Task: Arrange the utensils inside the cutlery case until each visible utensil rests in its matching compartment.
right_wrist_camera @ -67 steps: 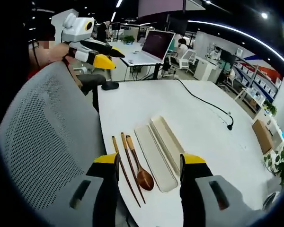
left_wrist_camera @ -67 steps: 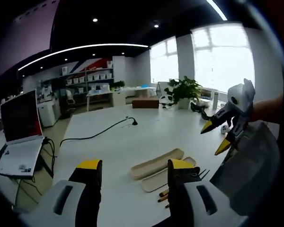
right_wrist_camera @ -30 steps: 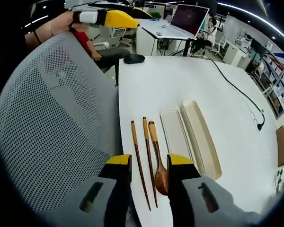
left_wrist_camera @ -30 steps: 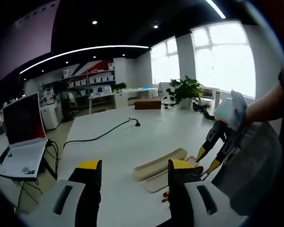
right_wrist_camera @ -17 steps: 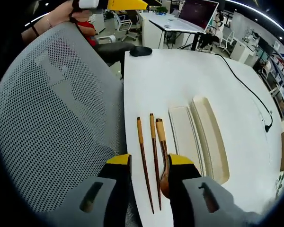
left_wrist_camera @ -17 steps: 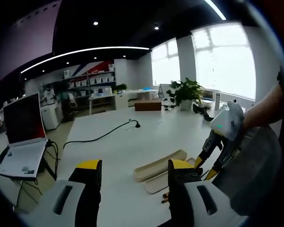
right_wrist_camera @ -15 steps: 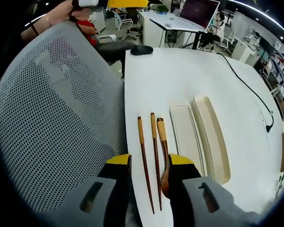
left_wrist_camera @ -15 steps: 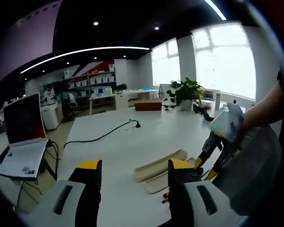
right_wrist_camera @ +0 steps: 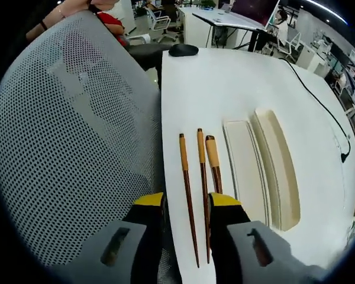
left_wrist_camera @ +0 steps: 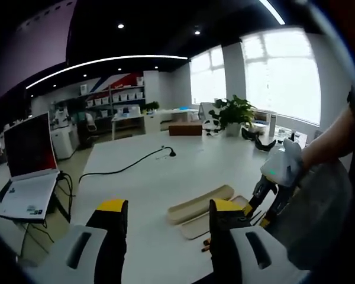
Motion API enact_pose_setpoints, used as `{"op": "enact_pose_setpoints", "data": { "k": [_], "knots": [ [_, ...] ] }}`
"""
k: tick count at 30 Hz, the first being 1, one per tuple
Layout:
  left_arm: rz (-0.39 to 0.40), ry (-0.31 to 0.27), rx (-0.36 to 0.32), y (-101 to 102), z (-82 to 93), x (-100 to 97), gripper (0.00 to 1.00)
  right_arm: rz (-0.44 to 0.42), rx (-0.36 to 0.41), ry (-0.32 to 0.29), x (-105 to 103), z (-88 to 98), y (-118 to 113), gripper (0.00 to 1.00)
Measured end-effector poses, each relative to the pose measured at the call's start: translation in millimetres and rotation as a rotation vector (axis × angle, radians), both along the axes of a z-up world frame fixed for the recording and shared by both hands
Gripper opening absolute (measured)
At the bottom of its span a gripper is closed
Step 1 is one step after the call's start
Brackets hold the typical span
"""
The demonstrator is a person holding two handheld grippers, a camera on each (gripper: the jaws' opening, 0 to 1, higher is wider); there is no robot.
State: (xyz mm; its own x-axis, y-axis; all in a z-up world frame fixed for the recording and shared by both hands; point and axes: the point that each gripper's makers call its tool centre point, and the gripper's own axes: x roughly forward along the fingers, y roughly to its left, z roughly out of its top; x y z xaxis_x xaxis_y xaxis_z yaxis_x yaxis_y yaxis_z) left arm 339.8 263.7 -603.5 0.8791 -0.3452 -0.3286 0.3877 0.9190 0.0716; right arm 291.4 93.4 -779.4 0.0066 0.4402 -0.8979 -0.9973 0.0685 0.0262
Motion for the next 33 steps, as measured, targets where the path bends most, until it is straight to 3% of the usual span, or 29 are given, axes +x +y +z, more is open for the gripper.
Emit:
{"op": "enact_pose_setpoints", "data": {
  "k": [33],
  "knots": [
    [-0.002, 0.009, 0.011, -0.7, -2.5, -0.3, 0.57, 0.04, -0.112, 0.068, -0.2, -41.9, -6.1, 0.11]
  ]
}}
